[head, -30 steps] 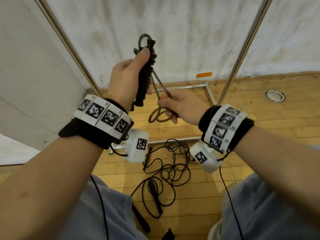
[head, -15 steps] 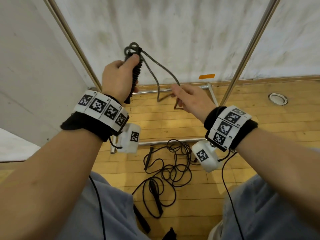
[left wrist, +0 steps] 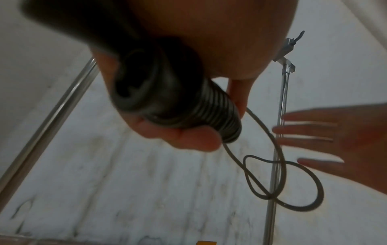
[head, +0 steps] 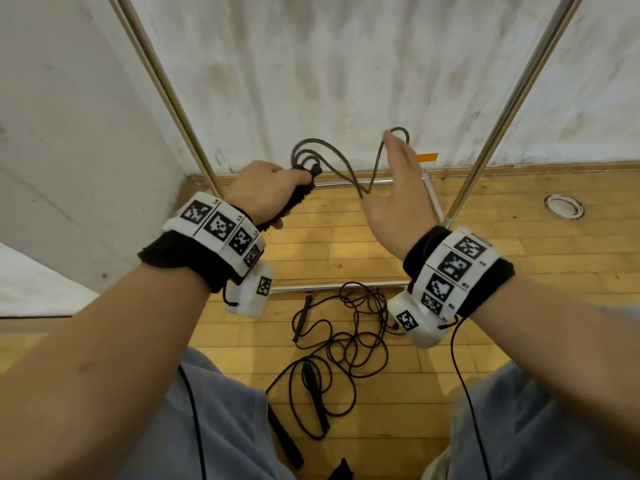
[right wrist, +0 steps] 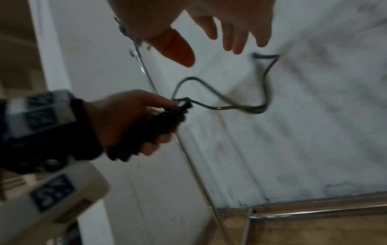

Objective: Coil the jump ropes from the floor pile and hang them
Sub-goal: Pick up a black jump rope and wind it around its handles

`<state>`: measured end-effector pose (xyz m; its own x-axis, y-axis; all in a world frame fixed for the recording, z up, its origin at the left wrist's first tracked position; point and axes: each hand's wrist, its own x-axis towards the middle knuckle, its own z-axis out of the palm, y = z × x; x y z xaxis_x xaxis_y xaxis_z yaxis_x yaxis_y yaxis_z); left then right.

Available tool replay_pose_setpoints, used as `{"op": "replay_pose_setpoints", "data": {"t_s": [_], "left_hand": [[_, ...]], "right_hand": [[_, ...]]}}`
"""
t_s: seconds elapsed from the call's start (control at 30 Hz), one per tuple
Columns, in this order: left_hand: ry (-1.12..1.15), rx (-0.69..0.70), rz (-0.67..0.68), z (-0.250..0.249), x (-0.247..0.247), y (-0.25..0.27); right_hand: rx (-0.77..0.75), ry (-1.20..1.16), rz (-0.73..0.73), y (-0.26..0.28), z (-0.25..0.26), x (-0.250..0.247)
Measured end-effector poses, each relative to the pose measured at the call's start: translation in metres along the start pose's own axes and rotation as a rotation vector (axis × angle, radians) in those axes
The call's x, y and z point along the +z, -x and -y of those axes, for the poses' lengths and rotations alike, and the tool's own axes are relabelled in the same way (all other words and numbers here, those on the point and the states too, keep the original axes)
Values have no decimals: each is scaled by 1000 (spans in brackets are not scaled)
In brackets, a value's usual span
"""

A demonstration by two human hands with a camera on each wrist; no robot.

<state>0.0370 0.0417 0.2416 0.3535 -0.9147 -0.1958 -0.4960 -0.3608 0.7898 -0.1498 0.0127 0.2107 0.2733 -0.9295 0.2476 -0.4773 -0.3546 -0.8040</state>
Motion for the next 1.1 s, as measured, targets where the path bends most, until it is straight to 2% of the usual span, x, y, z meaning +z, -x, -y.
{"op": "replay_pose_setpoints", "data": {"t_s": [0.07,0.3,0.4,0.53,0.6,0.67,0.77,0.87,0.97,1.1], "left_hand": [[-47,10,43,-1,5,2],[-312,235,216,-3,9,9],[-422,317,270,-3,10,11],[-482,362,317,-3,10,14],[-393,395,387,-6,14,20],[-211,444,417,-12,18,27],[56,481,380,-21,20,33],[203,477,316,-25,23,34],[317,406,223,-26,28,29],[439,284,206,-27,34,25]], "right_hand": [[-63,-62,101,7,9,3],[11,-30,342,-11,-3,-8],[-12,-52,391,-12,-7,-13],[123,-293,383,-21,-9,-25],[162,-420,375,-26,-9,-31],[184,-527,366,-26,-9,-31],[229,-630,347,-23,-10,-20],[250,-719,347,-17,-6,-7],[204,-647,326,-10,-3,1],[156,-452,262,-6,6,4]]}}
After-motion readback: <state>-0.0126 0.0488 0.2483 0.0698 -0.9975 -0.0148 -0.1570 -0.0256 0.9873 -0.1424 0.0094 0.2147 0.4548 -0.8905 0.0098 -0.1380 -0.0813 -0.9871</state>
